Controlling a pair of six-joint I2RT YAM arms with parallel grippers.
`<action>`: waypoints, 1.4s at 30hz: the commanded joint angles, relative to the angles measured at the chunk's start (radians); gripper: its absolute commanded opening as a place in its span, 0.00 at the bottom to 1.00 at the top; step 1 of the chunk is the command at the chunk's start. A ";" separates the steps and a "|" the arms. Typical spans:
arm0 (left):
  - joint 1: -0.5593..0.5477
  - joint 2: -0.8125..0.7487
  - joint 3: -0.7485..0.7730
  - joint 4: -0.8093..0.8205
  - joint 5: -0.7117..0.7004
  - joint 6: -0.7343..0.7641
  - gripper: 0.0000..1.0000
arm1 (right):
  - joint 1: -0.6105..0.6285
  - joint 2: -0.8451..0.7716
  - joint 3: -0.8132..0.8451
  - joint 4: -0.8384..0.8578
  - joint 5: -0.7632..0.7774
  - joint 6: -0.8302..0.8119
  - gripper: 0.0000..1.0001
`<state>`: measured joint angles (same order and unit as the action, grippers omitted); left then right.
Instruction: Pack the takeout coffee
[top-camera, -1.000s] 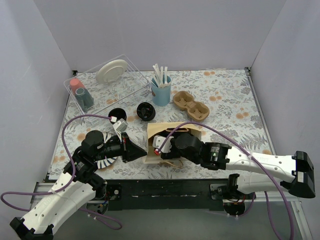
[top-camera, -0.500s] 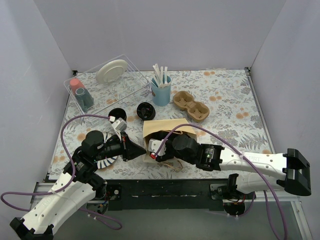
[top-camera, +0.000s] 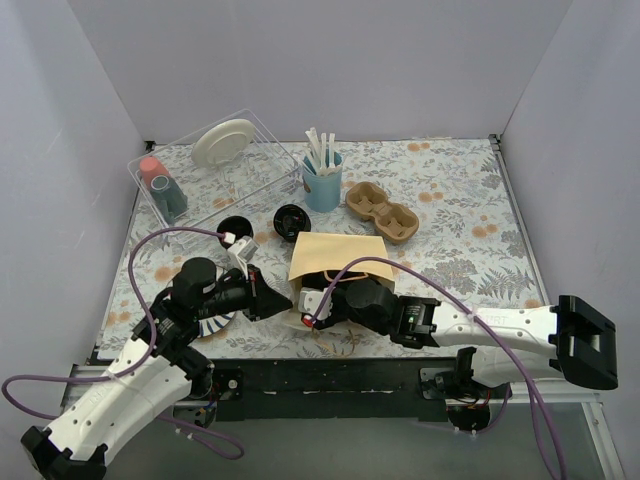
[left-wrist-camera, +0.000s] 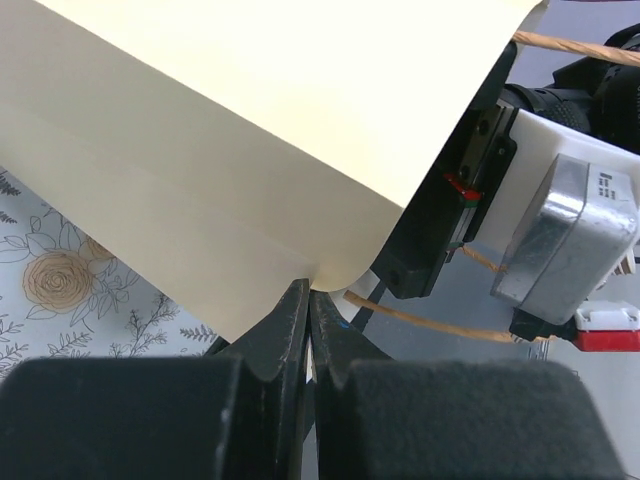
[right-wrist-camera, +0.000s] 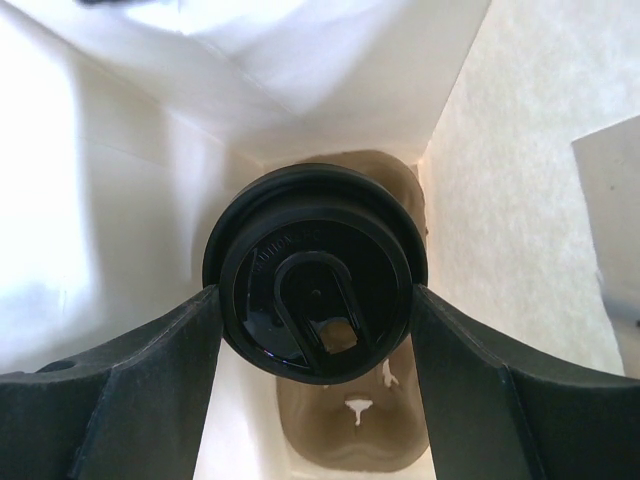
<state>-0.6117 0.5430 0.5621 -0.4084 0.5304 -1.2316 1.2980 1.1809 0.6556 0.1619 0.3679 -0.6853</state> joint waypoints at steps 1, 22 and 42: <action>-0.002 0.009 0.032 -0.021 -0.021 -0.002 0.00 | 0.004 0.011 -0.011 0.143 0.031 -0.037 0.33; -0.002 0.018 0.075 -0.070 -0.099 -0.040 0.00 | 0.004 -0.178 0.010 -0.298 0.074 -0.089 0.32; -0.002 -0.032 0.050 -0.006 -0.032 -0.011 0.00 | -0.017 -0.172 0.033 -0.387 0.194 -0.152 0.31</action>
<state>-0.6117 0.5285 0.6151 -0.4324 0.4652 -1.2587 1.2942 1.0161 0.6785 -0.2375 0.5224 -0.8169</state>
